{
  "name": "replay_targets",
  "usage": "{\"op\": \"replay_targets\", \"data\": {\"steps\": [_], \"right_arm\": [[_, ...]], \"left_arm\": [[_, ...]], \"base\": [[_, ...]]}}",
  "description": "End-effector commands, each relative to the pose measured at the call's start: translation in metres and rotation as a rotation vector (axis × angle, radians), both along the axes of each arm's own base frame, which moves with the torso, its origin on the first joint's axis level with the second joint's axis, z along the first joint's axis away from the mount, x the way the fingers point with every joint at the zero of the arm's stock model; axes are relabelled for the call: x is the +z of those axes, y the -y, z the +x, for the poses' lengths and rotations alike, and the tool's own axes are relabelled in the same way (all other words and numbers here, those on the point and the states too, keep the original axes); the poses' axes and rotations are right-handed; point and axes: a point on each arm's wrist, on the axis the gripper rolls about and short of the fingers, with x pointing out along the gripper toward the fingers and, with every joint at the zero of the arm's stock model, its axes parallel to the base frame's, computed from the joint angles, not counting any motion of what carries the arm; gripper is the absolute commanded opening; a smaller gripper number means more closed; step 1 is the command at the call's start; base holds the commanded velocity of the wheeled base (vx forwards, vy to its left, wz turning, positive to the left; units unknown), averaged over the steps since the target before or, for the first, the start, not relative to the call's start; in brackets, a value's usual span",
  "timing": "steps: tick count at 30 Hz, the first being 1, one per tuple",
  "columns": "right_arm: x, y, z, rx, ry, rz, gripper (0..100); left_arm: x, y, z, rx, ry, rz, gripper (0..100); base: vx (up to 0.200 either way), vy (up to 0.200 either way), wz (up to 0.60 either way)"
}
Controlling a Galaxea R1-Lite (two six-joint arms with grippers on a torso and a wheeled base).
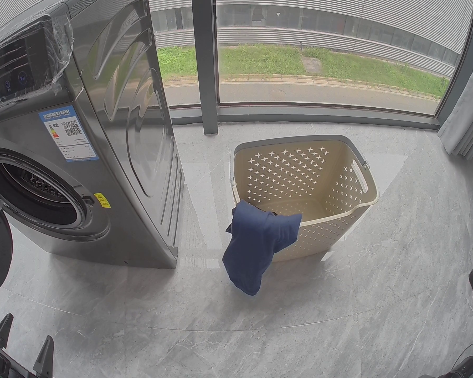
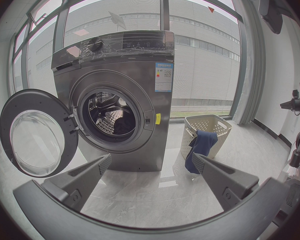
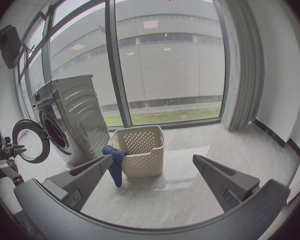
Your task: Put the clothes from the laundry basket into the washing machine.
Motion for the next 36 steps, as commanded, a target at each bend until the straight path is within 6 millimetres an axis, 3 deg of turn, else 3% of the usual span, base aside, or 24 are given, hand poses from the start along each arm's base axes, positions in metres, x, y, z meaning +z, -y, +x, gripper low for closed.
{"op": "replay_targets", "data": {"steps": [1, 10, 12, 13, 20, 26, 36], "right_arm": [[-0.016, -0.031, 0.126, 0.214, -0.453, 0.046, 100], [-0.043, -0.095, 0.17, 0.299, -0.615, 0.053, 100], [-0.043, -0.095, 0.17, 0.299, -0.615, 0.053, 100], [-0.051, -0.11, 0.187, 0.303, -0.614, 0.058, 100], [-0.074, -0.124, 0.213, 0.282, -0.622, 0.05, 100], [-0.094, -0.135, 0.228, 0.263, -0.616, 0.042, 100], [-0.117, -0.159, 0.254, 0.288, -0.578, 0.047, 100]], "left_arm": [[-0.005, 0.0, 0.0, -0.001, -0.005, -0.001, 100], [-0.005, 0.0, 0.0, 0.001, -0.005, -0.007, 100], [-0.005, 0.0, 0.0, 0.001, -0.005, -0.007, 100], [-0.005, 0.0, 0.0, 0.001, -0.004, -0.009, 100], [-0.005, 0.0, 0.0, 0.003, -0.004, -0.012, 100], [-0.005, 0.0, 0.0, 0.003, -0.005, -0.007, 100], [-0.005, 0.0, 0.0, 0.003, -0.004, -0.012, 100]], "base": [[0.0, 0.0, 0.0], [0.0, 0.0, 0.0], [0.0, 0.0, 0.0], [0.0, 0.0, 0.0], [0.0, 0.0, 0.0], [0.0, 0.2, 0.0], [0.0, 0.0, 0.0]]}}
